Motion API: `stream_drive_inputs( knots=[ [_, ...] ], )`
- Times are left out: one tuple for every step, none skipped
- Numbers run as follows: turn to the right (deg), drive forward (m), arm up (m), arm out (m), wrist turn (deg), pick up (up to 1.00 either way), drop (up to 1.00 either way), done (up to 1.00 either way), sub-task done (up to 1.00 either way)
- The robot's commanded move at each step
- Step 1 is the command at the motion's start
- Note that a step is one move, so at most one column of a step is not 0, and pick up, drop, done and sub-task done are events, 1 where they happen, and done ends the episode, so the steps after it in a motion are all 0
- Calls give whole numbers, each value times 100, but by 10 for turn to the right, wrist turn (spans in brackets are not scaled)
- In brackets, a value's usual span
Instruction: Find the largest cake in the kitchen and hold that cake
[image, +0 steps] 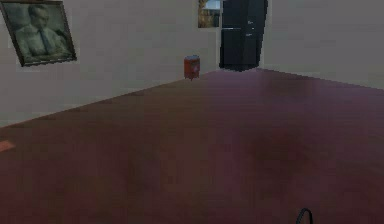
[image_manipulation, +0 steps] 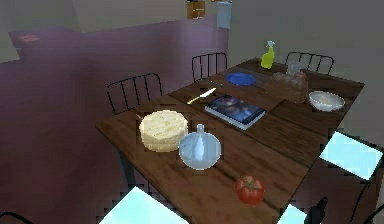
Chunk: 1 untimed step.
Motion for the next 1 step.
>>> stream_drive_inputs(
  knots=[
    [0,0,50,0,0,0,0,0,0]
  ],
)
